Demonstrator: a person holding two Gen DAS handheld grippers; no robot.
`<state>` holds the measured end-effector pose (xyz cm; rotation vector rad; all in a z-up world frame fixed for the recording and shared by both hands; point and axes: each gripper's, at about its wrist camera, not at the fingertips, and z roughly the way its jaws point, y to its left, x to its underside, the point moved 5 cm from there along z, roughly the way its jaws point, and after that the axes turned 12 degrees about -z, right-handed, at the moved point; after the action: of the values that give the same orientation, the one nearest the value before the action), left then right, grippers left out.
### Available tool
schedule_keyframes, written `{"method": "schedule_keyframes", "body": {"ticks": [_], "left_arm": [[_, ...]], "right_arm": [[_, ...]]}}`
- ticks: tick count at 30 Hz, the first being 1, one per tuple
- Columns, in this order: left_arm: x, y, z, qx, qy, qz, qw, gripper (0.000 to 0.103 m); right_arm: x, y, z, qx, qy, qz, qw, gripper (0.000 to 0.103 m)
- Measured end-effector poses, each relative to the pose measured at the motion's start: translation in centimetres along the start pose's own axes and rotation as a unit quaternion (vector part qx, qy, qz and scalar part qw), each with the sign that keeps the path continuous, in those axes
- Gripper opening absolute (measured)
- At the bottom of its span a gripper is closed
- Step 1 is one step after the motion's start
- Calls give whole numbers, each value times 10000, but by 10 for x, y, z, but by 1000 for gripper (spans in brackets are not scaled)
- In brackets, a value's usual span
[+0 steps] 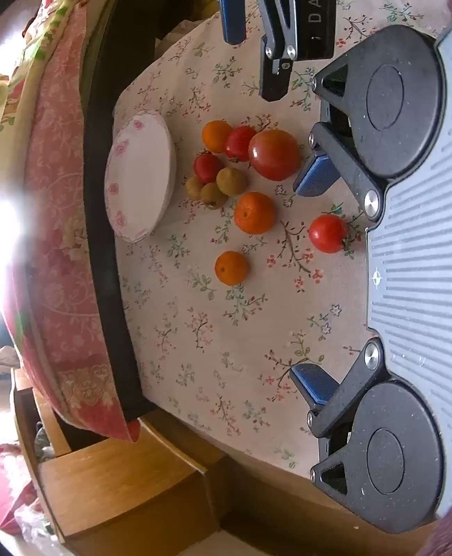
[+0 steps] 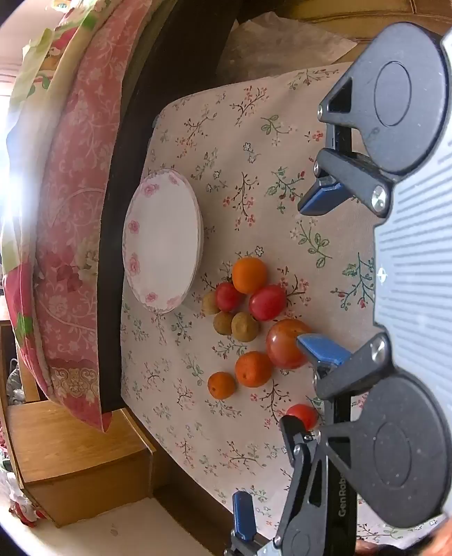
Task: Organize fruits
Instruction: 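Move the right tool toward the large red tomato and close on it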
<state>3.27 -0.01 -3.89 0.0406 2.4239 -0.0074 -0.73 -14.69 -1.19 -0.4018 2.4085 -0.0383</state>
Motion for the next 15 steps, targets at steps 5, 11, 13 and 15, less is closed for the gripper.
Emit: {"method": "schedule_keyframes", "body": {"ticks": [5,11,13,15], "left_arm": [[1,1,2,-81,89,-3,9999,103],[5,5,3,-137,239,-77,9996,103],[7,5,3,-130,268,-37,9996,103],[10,4,3,-121,298,2,9995,103]], "right_arm": [[0,3,3,-13,58,-36,10000,77],[6,11,10,-43,132,-112,9998,77],[7,11,11,-59,180,-102,9998,77],[7,12,10,-59,188,-106,9998,77]]}}
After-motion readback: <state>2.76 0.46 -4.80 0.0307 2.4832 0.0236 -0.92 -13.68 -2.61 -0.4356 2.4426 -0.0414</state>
